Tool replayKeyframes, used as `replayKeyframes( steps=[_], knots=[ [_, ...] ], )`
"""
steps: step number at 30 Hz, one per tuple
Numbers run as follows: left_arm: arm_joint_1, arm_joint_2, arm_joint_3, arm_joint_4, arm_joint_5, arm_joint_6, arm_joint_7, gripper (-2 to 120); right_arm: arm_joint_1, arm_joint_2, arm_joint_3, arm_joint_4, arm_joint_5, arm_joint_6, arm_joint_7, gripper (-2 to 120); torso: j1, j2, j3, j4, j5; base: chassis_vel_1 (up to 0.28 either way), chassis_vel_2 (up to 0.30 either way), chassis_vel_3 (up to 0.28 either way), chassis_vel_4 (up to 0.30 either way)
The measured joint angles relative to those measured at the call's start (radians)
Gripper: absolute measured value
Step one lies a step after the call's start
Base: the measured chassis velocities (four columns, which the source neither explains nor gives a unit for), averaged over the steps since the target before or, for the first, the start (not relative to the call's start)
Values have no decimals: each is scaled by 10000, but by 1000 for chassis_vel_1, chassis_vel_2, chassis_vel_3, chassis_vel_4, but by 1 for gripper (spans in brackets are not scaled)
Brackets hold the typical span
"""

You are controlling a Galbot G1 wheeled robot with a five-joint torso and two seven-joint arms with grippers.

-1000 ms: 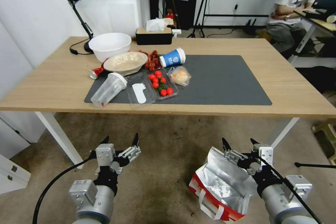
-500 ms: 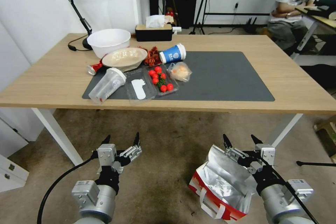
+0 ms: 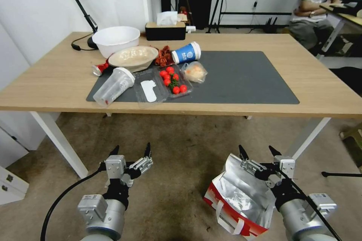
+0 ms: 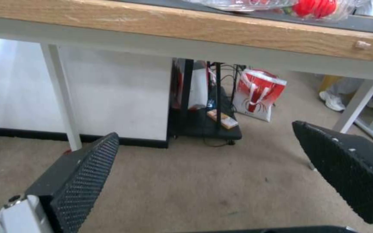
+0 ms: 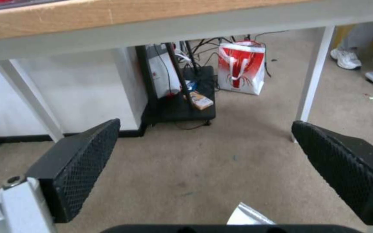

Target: Pick up the food delivery bag from the floor and place it on the table.

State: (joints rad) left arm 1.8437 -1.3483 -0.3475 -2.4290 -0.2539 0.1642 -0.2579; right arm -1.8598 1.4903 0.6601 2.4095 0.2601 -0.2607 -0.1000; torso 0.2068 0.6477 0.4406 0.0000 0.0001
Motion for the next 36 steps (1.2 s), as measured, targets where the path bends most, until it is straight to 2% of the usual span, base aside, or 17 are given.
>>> replayKeyframes(
  steps=[36],
  knots=[
    [105,-70,-13,-11,82,-132,-26,100,-16,-37,-7,-67,28,-15,-68,100,-575,-1515,-939,0,-1,0,0,0,0]
  ],
)
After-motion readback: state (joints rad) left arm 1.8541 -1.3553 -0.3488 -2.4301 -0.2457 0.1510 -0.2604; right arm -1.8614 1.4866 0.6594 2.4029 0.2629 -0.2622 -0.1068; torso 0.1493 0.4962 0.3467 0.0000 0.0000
